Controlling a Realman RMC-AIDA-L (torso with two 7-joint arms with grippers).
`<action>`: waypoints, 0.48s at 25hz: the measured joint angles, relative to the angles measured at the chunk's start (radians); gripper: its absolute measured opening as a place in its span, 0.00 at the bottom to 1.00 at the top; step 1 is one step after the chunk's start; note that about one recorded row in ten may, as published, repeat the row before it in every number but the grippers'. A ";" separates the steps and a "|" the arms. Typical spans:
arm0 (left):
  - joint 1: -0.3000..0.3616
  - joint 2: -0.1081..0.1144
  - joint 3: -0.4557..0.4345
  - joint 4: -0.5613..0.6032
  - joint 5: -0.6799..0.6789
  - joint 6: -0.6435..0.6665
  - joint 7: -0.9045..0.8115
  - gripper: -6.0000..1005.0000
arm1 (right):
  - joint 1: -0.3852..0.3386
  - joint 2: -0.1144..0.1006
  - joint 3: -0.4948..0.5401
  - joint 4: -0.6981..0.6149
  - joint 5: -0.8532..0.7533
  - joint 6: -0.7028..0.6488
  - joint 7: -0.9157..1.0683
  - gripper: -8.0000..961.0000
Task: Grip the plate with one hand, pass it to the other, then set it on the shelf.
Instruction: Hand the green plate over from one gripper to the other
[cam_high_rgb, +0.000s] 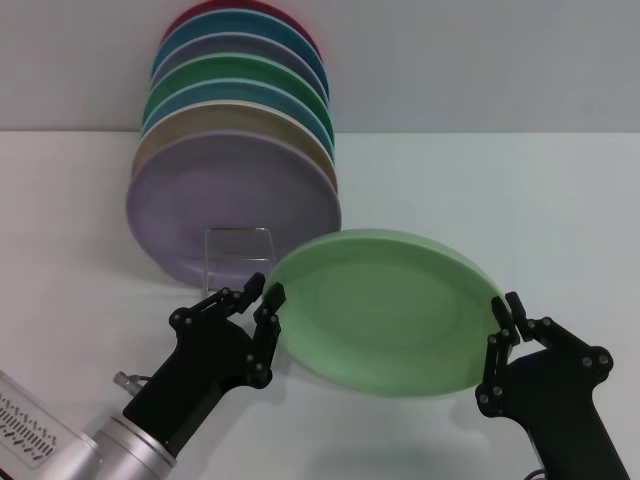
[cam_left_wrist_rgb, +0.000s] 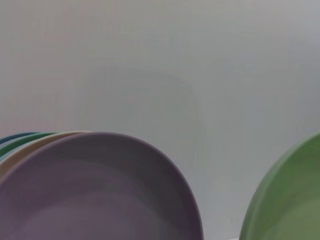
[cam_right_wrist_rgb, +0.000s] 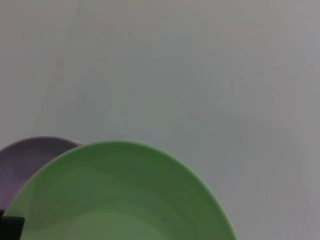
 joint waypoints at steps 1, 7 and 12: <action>0.000 0.000 0.000 0.000 0.000 0.000 0.000 0.19 | 0.000 0.000 0.000 0.000 0.000 0.000 0.000 0.03; 0.000 0.000 -0.001 0.000 0.000 0.000 0.000 0.18 | 0.003 0.000 0.000 0.000 0.000 0.002 0.000 0.03; -0.002 0.000 -0.001 0.001 0.002 -0.007 0.004 0.18 | 0.003 0.000 0.000 0.000 0.000 0.003 0.000 0.03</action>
